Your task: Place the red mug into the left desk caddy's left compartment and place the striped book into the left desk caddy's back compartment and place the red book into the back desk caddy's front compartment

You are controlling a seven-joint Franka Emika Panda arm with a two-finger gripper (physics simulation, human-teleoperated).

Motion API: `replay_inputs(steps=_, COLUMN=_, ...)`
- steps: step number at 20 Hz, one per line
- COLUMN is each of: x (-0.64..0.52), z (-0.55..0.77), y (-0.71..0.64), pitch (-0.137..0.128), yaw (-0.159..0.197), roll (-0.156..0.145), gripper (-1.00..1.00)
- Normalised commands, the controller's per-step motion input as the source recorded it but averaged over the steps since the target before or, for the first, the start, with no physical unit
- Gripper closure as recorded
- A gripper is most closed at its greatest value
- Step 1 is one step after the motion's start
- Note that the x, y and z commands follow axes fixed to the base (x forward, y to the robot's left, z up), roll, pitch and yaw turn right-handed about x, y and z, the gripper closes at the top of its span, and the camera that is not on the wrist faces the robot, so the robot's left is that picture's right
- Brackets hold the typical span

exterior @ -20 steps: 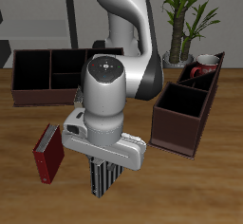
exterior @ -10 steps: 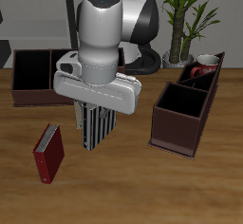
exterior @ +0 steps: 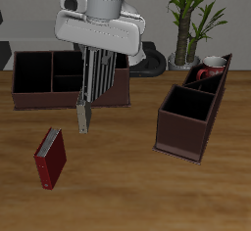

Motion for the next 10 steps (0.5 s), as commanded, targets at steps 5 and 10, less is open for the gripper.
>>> replay_inputs(steps=5, x=-0.58, z=0.23, y=0.08, pitch=-0.04, yaw=0.014, roll=-0.009, gripper=1.0)
replay_inputs(steps=10, x=-0.4, z=-0.06, y=0.11, pitch=-0.047, yaw=-0.042, roll=0.047, gripper=1.0)
